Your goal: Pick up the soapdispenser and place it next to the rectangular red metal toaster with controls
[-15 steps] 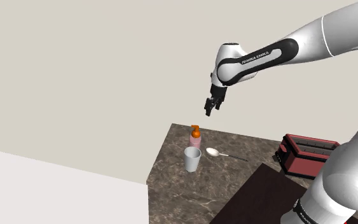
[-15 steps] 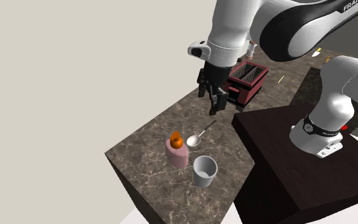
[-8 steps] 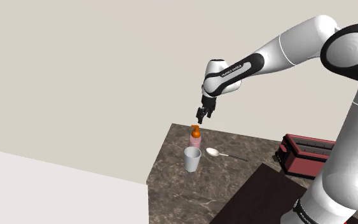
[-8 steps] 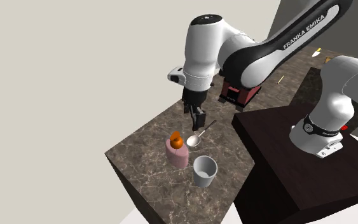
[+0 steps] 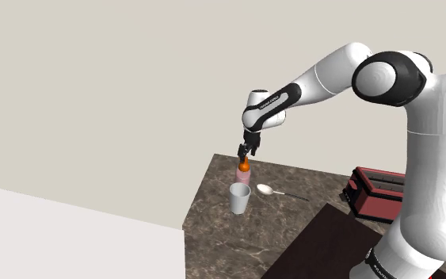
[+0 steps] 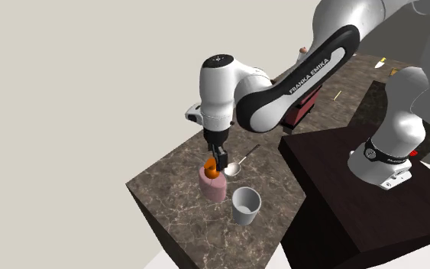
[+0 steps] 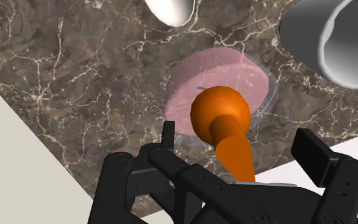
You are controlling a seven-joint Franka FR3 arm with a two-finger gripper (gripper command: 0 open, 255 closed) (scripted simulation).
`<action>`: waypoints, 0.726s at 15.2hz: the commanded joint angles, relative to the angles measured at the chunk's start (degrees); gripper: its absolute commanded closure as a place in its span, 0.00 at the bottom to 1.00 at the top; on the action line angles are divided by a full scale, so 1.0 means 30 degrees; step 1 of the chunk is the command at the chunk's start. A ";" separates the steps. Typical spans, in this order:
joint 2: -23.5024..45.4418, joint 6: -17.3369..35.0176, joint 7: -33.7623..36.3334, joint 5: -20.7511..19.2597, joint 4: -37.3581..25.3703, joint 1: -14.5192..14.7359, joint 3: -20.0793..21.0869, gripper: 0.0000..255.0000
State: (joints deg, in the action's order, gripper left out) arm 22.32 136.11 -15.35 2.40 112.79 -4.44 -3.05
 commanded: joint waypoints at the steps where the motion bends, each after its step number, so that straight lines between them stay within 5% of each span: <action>1: 0.0407 0.0420 -0.0023 0.0045 0.0021 -0.0011 0.0025 0.00; 11: 0.1063 0.1122 -0.0062 0.0104 0.0068 -0.0030 0.0061 0.00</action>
State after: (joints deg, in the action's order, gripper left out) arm 25.49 139.47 -15.53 2.71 113.00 -4.53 -2.87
